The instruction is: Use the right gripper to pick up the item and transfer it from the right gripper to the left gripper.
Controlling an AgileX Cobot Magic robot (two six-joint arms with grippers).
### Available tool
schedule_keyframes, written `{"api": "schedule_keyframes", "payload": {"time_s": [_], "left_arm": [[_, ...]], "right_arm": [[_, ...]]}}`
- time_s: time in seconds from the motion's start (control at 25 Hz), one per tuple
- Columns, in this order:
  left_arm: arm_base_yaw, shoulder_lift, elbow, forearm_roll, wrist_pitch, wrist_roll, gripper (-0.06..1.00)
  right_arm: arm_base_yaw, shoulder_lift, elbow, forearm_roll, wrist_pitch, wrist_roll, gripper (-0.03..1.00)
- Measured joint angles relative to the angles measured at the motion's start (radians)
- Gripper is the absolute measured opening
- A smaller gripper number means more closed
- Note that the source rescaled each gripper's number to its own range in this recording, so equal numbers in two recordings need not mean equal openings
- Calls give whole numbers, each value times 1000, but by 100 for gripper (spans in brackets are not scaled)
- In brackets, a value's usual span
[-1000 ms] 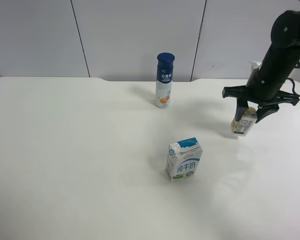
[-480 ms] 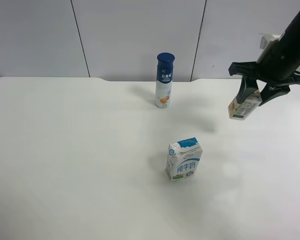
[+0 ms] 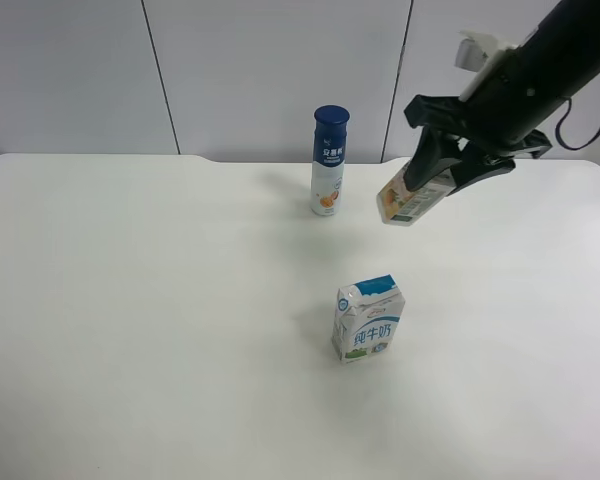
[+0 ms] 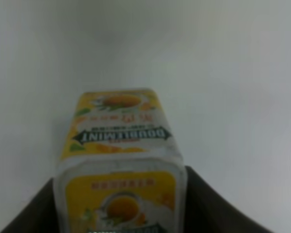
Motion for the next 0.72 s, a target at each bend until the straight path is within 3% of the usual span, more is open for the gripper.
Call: {"api": "schedule_keyframes", "payload": {"time_s": [0.32, 0.56, 0.72], "left_arm": [[0, 0, 0, -22, 0, 37, 100], [0, 6, 0, -113, 6, 167, 100], [-47, 81, -2, -196, 24, 270, 100]], "right_arm": [[150, 0, 0, 134, -34, -124, 0], [253, 0, -46, 198, -46, -204, 0], [315, 0, -70, 204, -56, -217, 0]]}}
